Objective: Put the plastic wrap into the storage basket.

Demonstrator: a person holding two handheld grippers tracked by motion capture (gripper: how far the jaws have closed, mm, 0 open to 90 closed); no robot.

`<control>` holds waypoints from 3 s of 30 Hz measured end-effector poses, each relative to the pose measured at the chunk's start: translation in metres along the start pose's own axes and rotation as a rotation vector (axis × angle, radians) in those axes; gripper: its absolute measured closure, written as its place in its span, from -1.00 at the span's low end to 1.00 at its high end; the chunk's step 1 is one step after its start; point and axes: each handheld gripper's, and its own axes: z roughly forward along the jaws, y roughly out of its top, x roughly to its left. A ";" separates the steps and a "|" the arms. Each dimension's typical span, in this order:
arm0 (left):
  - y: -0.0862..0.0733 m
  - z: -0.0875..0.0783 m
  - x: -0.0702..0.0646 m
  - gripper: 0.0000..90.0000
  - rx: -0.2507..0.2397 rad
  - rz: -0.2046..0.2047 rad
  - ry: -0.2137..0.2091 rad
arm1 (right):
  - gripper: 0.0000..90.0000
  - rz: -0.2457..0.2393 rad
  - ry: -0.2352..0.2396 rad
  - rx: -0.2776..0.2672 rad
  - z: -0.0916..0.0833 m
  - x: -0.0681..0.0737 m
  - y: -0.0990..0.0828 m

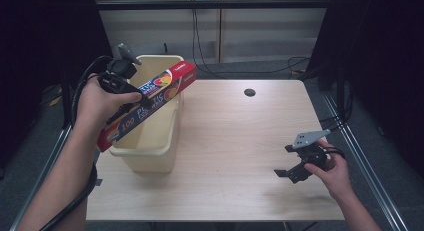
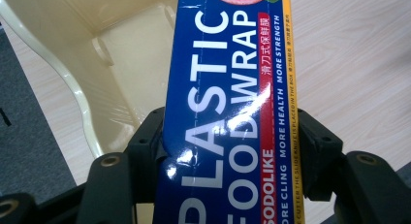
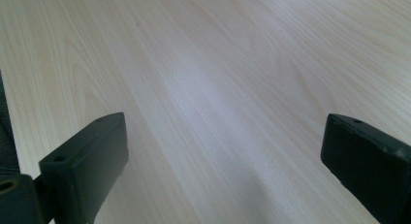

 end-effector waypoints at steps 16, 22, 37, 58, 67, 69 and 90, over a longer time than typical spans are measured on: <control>-0.009 -0.019 0.011 -0.11 -0.014 -0.060 0.047 | -0.94 -0.001 -0.003 0.005 0.001 0.002 0.001; -0.015 -0.017 0.020 -0.11 -0.009 -0.098 0.061 | -0.94 -0.008 -0.001 0.008 0.002 0.003 0.001; -0.019 -0.008 0.032 -0.11 -0.007 -0.204 0.114 | -0.94 -0.008 -0.002 0.010 0.002 0.003 0.001; -0.011 0.012 0.023 -0.11 -0.019 -0.309 0.167 | -0.94 -0.005 -0.004 0.004 -0.001 0.003 -0.001; -0.012 0.021 0.022 -0.11 0.003 -0.348 0.179 | -0.94 -0.004 -0.006 0.000 -0.002 0.003 0.000; -0.012 0.023 0.022 -0.11 0.006 -0.354 0.180 | -0.94 -0.004 -0.005 0.003 -0.002 0.003 0.000; -0.018 0.038 0.019 -0.11 0.055 -0.400 0.176 | -0.94 -0.019 -0.007 0.001 0.000 0.005 0.001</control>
